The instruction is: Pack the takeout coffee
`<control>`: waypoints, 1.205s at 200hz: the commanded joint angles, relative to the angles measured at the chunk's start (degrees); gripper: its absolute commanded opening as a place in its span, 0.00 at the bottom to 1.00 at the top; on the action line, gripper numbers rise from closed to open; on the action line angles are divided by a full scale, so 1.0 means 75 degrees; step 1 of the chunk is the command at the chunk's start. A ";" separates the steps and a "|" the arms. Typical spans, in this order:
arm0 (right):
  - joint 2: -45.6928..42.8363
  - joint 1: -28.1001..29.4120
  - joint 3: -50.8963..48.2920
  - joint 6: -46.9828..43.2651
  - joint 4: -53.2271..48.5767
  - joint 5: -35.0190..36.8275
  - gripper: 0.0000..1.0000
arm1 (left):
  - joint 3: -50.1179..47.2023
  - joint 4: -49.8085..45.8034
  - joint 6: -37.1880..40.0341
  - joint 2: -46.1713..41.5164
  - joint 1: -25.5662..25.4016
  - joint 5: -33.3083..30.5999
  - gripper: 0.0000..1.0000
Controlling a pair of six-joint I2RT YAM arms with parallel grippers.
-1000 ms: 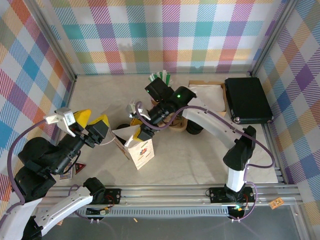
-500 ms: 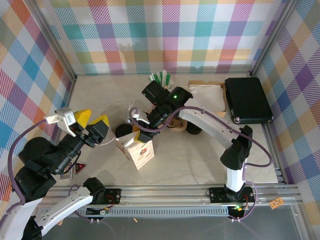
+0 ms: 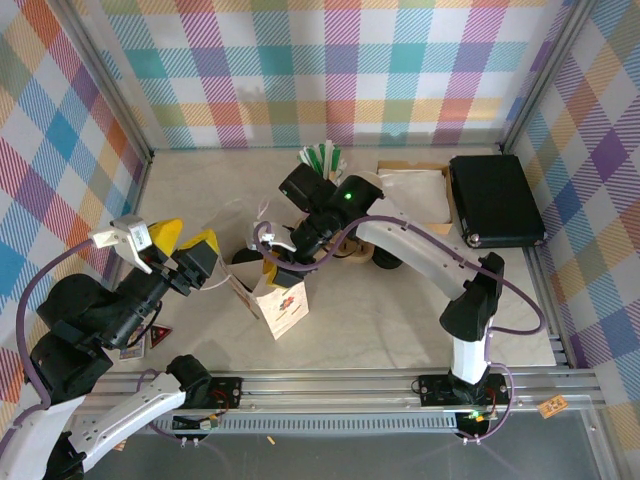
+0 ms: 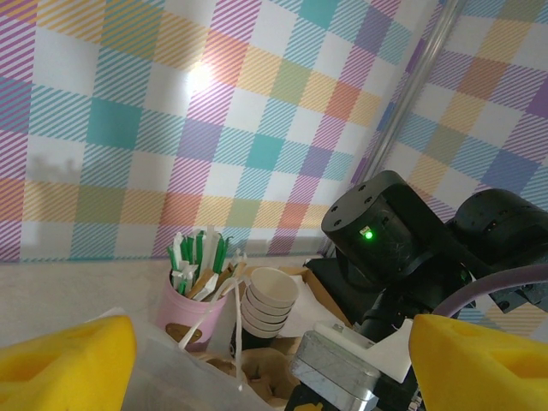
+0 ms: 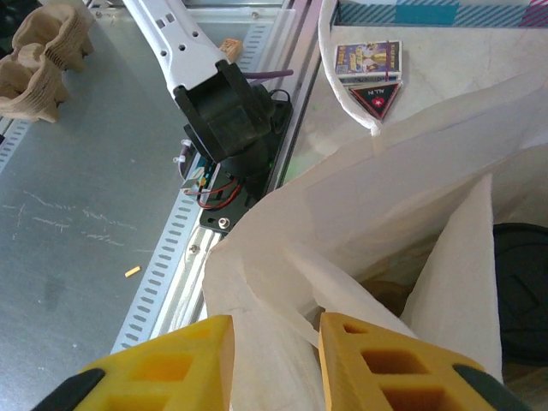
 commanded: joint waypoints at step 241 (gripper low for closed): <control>-0.2205 -0.5152 -0.1205 0.6329 0.2530 0.4505 0.54 | 0.3020 0.1369 0.1194 0.5811 0.0050 0.2169 0.78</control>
